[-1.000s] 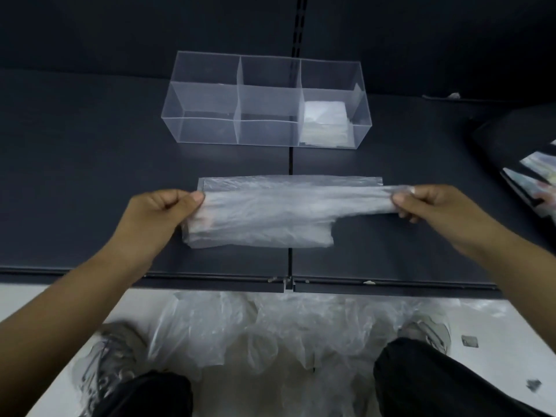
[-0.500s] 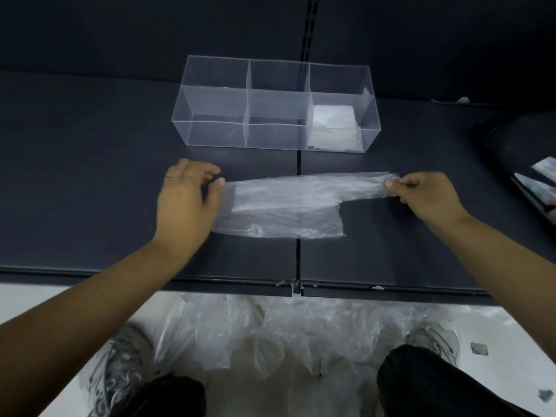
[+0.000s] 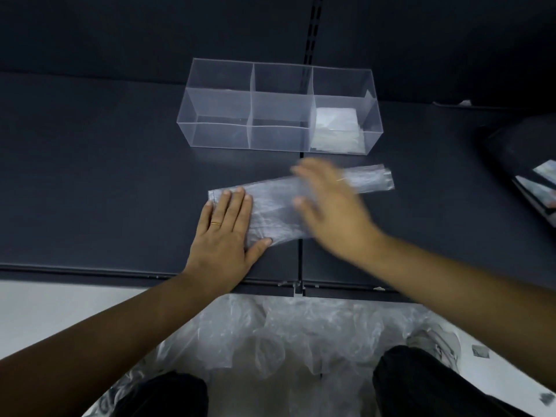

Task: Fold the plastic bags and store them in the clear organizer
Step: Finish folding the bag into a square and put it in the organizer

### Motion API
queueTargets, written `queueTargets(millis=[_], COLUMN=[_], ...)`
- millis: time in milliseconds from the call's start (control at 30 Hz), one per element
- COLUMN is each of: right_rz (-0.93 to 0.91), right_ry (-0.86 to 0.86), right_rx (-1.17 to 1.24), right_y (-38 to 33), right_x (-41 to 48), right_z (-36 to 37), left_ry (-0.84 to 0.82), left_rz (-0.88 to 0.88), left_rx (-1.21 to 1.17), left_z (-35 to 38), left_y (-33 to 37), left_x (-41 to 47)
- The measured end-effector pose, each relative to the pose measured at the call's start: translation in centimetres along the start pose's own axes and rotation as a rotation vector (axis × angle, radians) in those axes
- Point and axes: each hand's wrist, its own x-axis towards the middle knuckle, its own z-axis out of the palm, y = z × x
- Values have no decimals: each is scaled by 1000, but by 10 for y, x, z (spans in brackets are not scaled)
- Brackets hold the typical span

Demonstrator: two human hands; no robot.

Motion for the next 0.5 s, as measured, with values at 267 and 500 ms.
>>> queueTargets(millis=[267,500], right_rz=[-40,228], right_ry=[-344,-258], right_rx=[-375,-460], right_y=[22,105], right_x=[8,-6], right_z=[49,-1], left_ry=[-41,-55], left_rz=[-34,-77], left_rx=[14,28], left_z=[-5,-9], left_y=[-5,-28], left_x=[-3,-9])
